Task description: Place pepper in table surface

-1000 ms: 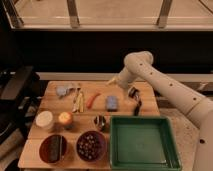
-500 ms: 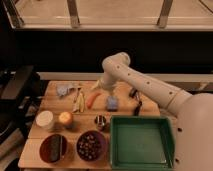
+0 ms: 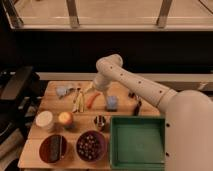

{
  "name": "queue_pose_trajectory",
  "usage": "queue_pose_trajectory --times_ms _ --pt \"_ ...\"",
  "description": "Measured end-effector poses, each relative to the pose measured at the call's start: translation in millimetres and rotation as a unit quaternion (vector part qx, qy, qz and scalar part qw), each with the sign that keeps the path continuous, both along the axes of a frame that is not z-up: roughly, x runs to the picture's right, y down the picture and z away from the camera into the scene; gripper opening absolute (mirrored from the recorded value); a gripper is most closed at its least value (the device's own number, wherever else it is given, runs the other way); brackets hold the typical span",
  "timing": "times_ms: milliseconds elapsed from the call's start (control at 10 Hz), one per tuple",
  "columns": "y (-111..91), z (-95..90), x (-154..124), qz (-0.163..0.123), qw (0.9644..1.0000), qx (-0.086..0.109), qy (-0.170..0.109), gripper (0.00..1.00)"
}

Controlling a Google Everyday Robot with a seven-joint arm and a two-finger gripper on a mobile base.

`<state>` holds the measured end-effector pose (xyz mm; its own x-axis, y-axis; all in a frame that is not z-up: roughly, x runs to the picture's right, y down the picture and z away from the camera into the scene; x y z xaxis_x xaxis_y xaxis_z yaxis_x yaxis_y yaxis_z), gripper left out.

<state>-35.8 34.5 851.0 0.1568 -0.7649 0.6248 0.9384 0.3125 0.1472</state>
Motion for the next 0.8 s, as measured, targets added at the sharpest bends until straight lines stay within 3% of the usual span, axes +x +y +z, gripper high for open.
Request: queue_pose_trajectory --times_ms 400,600,800 --pt "0.2 2.2 -1.1 0.0 1.0 0.008 0.003 0.8" --pt "2.6 15.1 -17.6 -0.005 0.9996 0.029 0.001 0.8" --pt "6.0 31.5 -28.2 -0.011 0.9994 0.032 -0.002 0.8"
